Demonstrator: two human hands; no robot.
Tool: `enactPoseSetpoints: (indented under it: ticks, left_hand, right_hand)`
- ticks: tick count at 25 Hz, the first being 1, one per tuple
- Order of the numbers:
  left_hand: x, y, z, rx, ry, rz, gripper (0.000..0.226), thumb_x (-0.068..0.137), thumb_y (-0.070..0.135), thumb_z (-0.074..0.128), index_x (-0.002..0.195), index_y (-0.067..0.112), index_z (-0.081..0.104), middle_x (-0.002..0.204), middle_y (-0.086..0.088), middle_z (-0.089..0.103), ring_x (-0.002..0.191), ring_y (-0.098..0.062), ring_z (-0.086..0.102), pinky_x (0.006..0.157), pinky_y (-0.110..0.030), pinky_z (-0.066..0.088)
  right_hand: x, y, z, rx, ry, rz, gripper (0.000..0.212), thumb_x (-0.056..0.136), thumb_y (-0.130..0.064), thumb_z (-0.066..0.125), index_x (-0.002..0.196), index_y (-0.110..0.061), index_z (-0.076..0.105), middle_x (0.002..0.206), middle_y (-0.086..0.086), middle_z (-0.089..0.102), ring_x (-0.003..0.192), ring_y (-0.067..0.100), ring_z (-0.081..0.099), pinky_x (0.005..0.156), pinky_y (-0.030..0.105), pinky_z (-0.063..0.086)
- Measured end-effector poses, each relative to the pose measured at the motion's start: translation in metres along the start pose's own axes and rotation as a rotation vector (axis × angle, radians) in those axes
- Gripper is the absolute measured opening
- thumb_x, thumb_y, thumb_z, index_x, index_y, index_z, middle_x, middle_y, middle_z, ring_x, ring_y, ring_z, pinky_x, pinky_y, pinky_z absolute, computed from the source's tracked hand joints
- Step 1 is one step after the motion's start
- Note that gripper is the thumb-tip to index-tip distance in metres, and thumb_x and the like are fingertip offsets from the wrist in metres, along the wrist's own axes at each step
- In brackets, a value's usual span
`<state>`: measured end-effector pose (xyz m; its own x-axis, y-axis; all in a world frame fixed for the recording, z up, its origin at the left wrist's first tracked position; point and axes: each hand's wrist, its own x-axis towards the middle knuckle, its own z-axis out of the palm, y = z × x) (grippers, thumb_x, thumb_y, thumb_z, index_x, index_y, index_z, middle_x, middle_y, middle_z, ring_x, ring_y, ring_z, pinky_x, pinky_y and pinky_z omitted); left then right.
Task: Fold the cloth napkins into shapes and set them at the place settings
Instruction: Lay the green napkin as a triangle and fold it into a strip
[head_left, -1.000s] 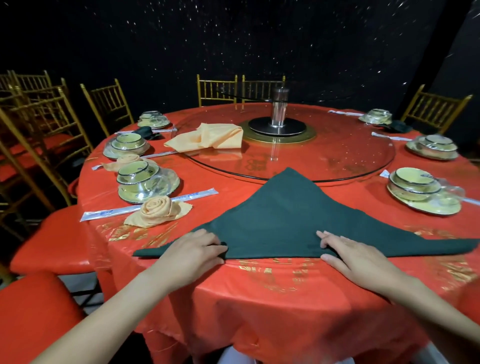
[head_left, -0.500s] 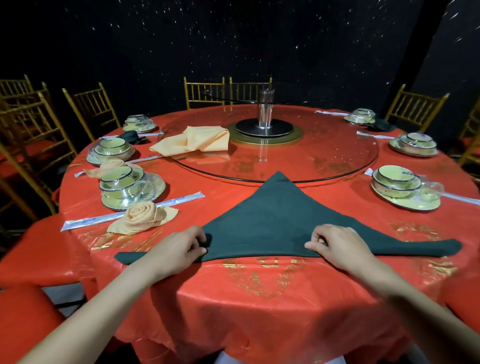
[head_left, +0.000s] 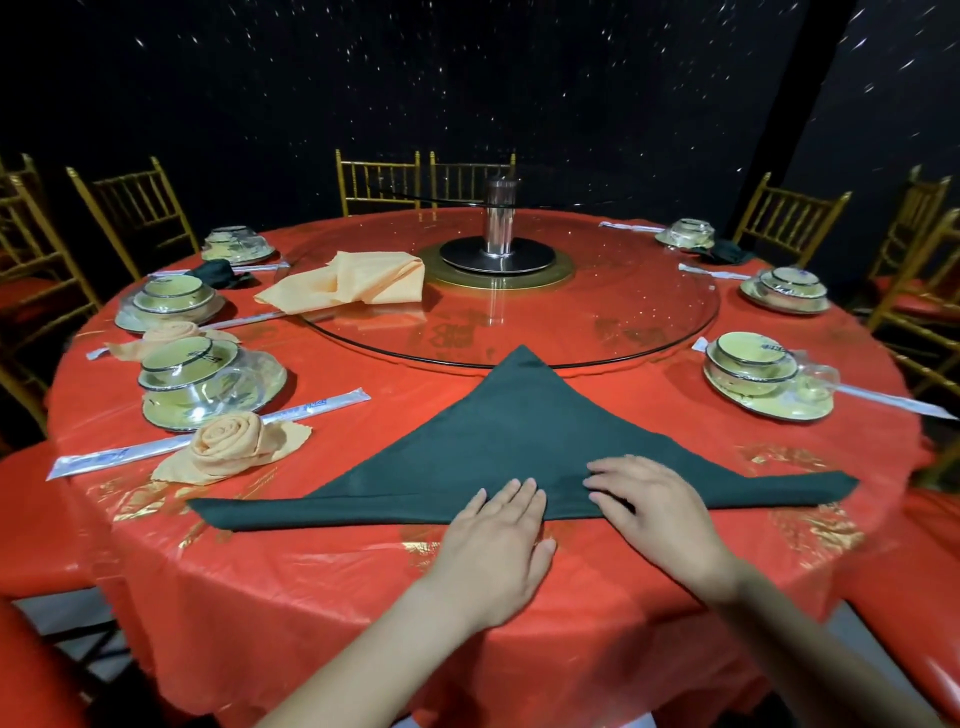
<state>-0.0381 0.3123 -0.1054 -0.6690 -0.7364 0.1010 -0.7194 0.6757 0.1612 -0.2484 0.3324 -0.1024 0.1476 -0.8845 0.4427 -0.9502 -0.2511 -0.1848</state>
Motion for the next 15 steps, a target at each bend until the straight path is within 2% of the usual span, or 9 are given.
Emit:
enactPoseSetpoints:
  ticks: [1,2,3,4,6,8,11,13,15]
  left_hand:
    - [0.0,0.0,0.0,0.006,0.001,0.009,0.095,0.069,0.057,-0.013,0.151,0.016,0.012,0.159,0.0,0.008,0.146,-0.012,0.003,0.116,-0.032,-0.001]
    - [0.0,0.001,0.0,0.015,0.0,0.015,0.093,0.071,0.057,-0.012,0.151,0.016,0.011,0.159,0.001,0.007,0.145,-0.011,0.001,0.115,-0.031,-0.002]
    - [0.0,0.002,-0.001,0.023,-0.007,0.014,0.088,0.076,0.057,-0.009,0.151,0.017,0.01,0.159,0.001,0.006,0.145,-0.01,0.0,0.115,-0.03,-0.003]
    - [0.0,0.003,-0.003,0.026,-0.025,0.005,0.078,0.085,0.057,-0.003,0.151,0.017,0.009,0.159,0.002,0.004,0.145,-0.01,-0.001,0.115,-0.029,-0.004]
    - [-0.001,0.002,-0.004,0.026,-0.054,-0.005,0.062,0.098,0.049,0.013,0.151,0.018,0.007,0.159,0.003,0.001,0.145,-0.009,-0.003,0.115,-0.029,-0.005]
    - [-0.002,0.001,-0.004,0.035,-0.042,0.003,0.067,0.094,0.055,0.004,0.151,0.019,0.006,0.159,0.005,0.0,0.145,-0.007,-0.005,0.115,-0.028,-0.006]
    - [0.0,-0.001,0.001,0.026,-0.019,0.013,0.105,0.064,0.069,-0.028,0.151,0.021,0.005,0.159,0.007,0.0,0.144,-0.006,-0.006,0.11,-0.025,-0.009]
    - [0.001,-0.003,0.003,0.029,-0.025,0.013,0.117,0.053,0.07,-0.038,0.151,0.022,0.006,0.158,0.007,0.001,0.144,-0.005,-0.007,0.108,-0.025,-0.011]
    - [0.001,-0.003,0.004,0.03,-0.025,0.008,0.121,0.051,0.071,-0.041,0.151,0.023,0.006,0.158,0.008,0.001,0.142,-0.004,-0.009,0.107,-0.024,-0.013]
  right_hand:
    - [-0.007,0.005,-0.002,0.036,-0.084,-0.063,0.042,0.091,-0.048,0.044,0.109,-0.021,0.07,0.122,-0.007,0.063,0.114,0.011,0.059,0.103,0.021,0.034]
    - [-0.013,0.01,-0.005,0.054,-0.197,-0.096,0.059,0.092,-0.06,0.03,0.126,-0.023,0.06,0.138,-0.009,0.048,0.13,0.004,0.042,0.112,0.018,0.02]
    - [-0.019,0.016,-0.011,0.058,-0.312,-0.101,0.073,0.088,-0.071,0.013,0.14,-0.028,0.042,0.148,-0.014,0.029,0.14,-0.002,0.02,0.115,0.015,0.006]
    - [-0.024,0.025,-0.015,0.041,-0.411,-0.081,0.081,0.081,-0.077,-0.001,0.145,-0.033,0.023,0.15,-0.019,0.012,0.141,-0.006,0.001,0.113,0.013,-0.005]
    - [-0.032,0.045,-0.025,-0.045,-0.501,-0.045,0.086,0.069,-0.081,-0.017,0.142,-0.039,0.0,0.149,-0.023,-0.004,0.135,-0.011,-0.017,0.107,0.009,-0.015]
    - [-0.038,0.06,-0.031,-0.073,-0.526,0.003,0.089,0.063,-0.083,-0.022,0.139,-0.041,-0.006,0.149,-0.023,-0.008,0.133,-0.011,-0.021,0.103,0.008,-0.019]
    - [-0.045,0.073,-0.037,-0.088,-0.514,0.063,0.091,0.06,-0.083,-0.025,0.139,-0.042,-0.007,0.149,-0.023,-0.009,0.133,-0.011,-0.022,0.102,0.008,-0.021]
    - [-0.049,0.082,-0.04,-0.09,-0.535,0.072,0.094,0.061,-0.083,-0.024,0.143,-0.041,-0.004,0.149,-0.023,-0.009,0.133,-0.011,-0.021,0.102,0.008,-0.022]
    - [-0.054,0.091,-0.043,-0.108,-0.532,0.09,0.095,0.066,-0.084,-0.018,0.146,-0.036,-0.002,0.15,-0.022,-0.008,0.132,-0.011,-0.021,0.102,0.008,-0.02]
